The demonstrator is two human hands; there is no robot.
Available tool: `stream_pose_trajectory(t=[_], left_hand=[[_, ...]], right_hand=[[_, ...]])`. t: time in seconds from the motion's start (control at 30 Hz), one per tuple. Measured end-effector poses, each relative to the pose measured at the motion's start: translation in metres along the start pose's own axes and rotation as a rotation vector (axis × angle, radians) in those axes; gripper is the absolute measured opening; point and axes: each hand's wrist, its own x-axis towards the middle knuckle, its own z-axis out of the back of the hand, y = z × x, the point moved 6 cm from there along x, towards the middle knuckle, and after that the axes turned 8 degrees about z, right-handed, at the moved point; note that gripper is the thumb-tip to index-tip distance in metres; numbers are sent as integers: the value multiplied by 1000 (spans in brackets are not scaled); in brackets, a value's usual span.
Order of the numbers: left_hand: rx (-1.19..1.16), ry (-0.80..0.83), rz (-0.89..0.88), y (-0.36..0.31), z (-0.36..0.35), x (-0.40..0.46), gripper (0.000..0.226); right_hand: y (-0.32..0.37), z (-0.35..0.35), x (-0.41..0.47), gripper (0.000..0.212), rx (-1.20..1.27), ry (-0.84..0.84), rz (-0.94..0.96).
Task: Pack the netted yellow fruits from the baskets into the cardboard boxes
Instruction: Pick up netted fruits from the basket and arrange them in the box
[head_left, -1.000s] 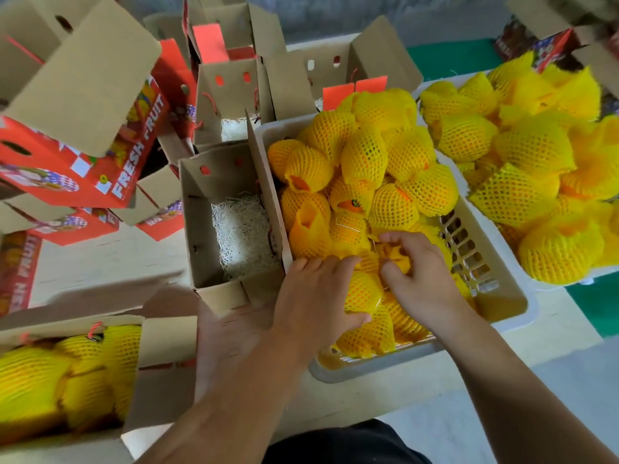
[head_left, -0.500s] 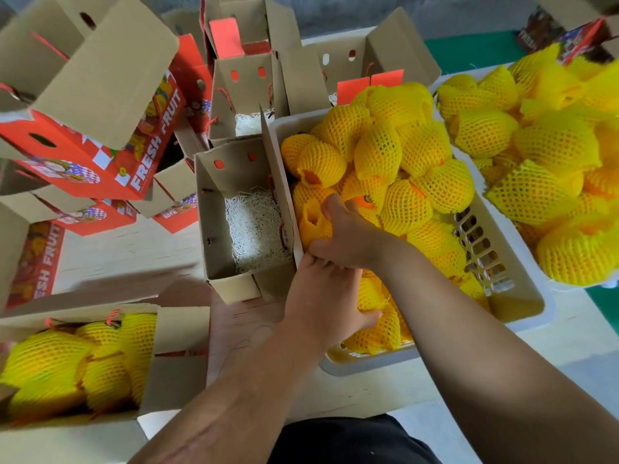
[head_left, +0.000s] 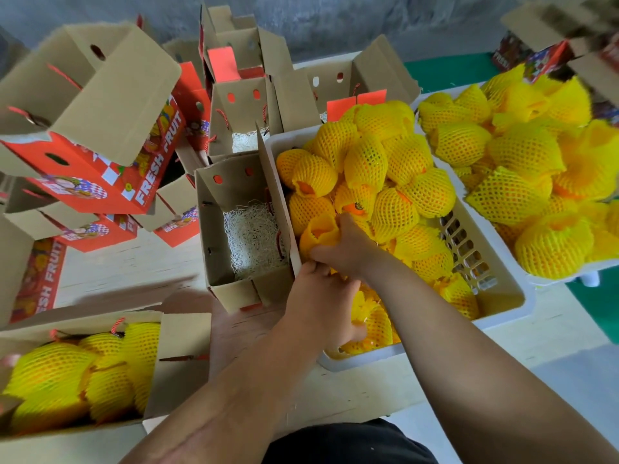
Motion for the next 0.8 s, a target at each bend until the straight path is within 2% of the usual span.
stream_pose_trajectory(t=[0.07,0.13,0.17,0.2,0.27,0.33,0.37,0.4,0.47,0.57,0.67,0.8], left_hand=[[35,59,-6,3,-1,-2,74],[19,61,8,7,3,-3,69],[-64,38,28,9,8,-4,65],[-220,-21,66,12,14,-6,59],[-719,-169,237,26,30,-14,50],[-1206,-214,366,36,34,-20,59],[-1337,-194,342,35,37,-19,65],[-1381,-170,292,34,41,-17,68],[-1393,-172,232,33,47,-14,61],[-1459,-289,337,42,44,-16,39],[-1372,-411,358,42,40,-23,16],[-1406,-447,442,38,37,-26,14]], right_hand=[[-2,12,-5,58,63,-116,49],[-8,28,-13,38,216,-220,86],[-13,35,-17,30,325,-244,91],[-17,41,-22,24,458,-250,86],[-23,45,-32,22,804,-178,50],[-22,39,-43,46,1068,3,-9],[-21,33,-48,59,1120,102,-18],[-19,25,-52,67,1143,178,-13],[-20,16,-59,75,1133,228,13],[-18,13,-64,87,1144,212,75],[-23,16,-65,99,1183,179,177],[-29,17,-70,94,1070,158,332]])
